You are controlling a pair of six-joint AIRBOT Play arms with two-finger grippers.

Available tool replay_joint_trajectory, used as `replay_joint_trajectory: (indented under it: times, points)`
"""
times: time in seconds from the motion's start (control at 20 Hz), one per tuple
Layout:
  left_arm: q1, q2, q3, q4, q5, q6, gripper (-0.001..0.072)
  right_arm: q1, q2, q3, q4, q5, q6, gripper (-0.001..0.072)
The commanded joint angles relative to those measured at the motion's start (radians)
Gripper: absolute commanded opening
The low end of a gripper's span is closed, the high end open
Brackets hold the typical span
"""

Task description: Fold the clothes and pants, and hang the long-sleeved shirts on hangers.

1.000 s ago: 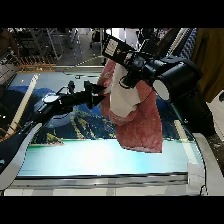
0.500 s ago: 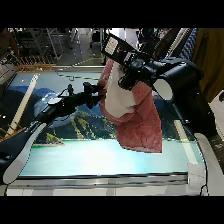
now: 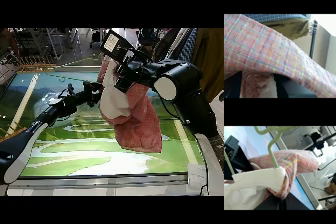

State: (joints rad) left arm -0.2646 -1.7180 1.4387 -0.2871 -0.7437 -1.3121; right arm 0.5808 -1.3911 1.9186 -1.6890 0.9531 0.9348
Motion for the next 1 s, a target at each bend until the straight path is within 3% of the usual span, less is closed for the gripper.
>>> replay_joint_trajectory:
  times: [0.0, 0.15, 0.2, 0.3, 0.5, 0.7, 0.95]
  points:
    - [-0.002, 0.000, 0.001, -0.116, -0.100, 0.126, 0.0424, 0.000, 0.001, 0.001, 0.025, 0.017, 0.001, 0.0019]
    - [-0.003, -0.001, 0.001, -0.102, -0.172, 0.184, 0.0418, 0.000, 0.001, 0.001, 0.025, 0.055, 0.001, 0.0019]
    - [-0.003, -0.002, 0.001, -0.068, -0.166, 0.183, 0.0369, 0.000, 0.001, 0.001, 0.025, 0.058, 0.001, 0.0019]
    - [-0.002, -0.015, 0.000, -0.016, -0.165, 0.185, 0.0023, 0.000, 0.001, 0.001, 0.026, 0.056, 0.001, 0.0019]
    - [0.016, -0.055, 0.000, -0.012, -0.177, 0.187, 0.0020, -0.002, 0.002, 0.001, 0.005, 0.059, 0.050, 0.0018]
    - [0.108, -0.053, 0.000, -0.013, -0.271, 0.248, 0.0019, -0.011, 0.010, 0.001, -0.063, 0.069, 0.093, 0.0017]
    - [0.261, -0.027, 0.001, -0.013, -0.386, 0.299, 0.0018, -0.066, 0.010, -0.002, -0.062, 0.128, 0.056, 0.0017]
